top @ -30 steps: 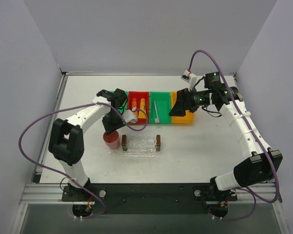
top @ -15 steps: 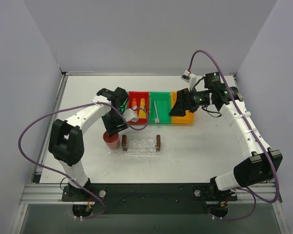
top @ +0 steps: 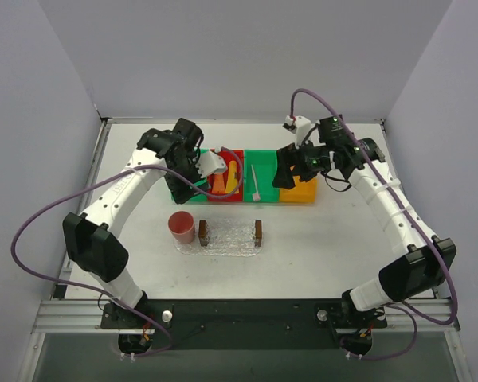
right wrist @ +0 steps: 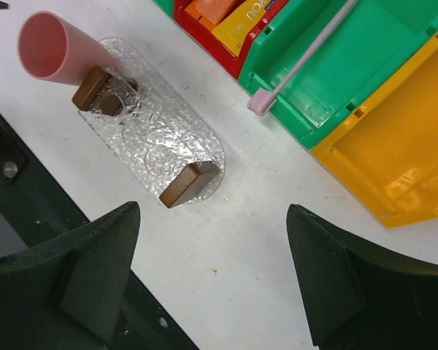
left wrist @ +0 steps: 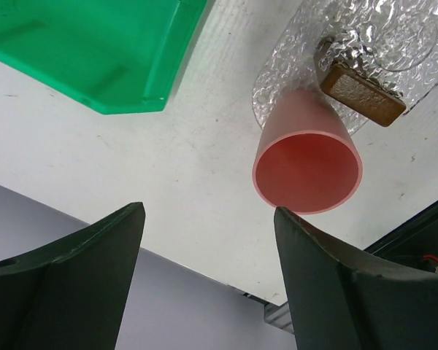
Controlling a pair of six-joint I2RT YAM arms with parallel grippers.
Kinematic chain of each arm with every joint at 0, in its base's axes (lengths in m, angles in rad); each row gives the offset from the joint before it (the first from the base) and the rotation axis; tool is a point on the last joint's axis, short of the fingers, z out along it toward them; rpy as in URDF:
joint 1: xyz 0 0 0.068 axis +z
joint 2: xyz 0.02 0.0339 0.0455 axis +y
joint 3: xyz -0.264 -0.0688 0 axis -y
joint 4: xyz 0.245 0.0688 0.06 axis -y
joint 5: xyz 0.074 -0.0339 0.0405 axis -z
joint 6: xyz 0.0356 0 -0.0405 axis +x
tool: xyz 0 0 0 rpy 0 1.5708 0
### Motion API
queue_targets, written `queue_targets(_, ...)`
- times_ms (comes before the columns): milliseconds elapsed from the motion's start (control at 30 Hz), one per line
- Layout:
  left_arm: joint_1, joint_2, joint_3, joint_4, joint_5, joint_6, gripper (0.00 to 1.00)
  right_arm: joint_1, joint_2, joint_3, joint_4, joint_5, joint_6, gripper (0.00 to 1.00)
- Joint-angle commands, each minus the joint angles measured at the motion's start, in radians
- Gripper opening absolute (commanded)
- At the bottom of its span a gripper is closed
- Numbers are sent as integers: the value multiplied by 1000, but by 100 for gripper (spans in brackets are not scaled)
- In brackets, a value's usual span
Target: Prepare toiletry sets of a toothbrush and toothpaste on the tray
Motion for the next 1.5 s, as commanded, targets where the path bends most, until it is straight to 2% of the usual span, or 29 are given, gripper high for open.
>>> queue_targets(0, 11, -61, 79, 2, 32, -33, 82, 101, 48, 65, 11, 235, -35, 75)
queue_targets(300, 39, -141, -9, 244, 69, -209, 82, 146, 168, 122, 106, 314, 25, 67)
queue_targets(400, 103, -188, -46, 327, 141, -266, 81, 173, 199, 140, 127, 341, 28, 65)
queue_targets(567, 297, -291, -115, 472, 282, -360, 81, 236, 259, 192, 170, 413, 45, 59)
queue_targets(800, 405, -392, -273, 577, 339, -403, 81, 352, 397, 311, 195, 554, 94, 51)
queue_targets(1100, 439, -468, -421, 654, 347, -415, 81, 413, 572, 416, 270, 623, 151, 55)
queue_targets(1467, 444, -497, -448, 674, 322, -421, 81, 399, 756, 561, 252, 602, 220, 56)
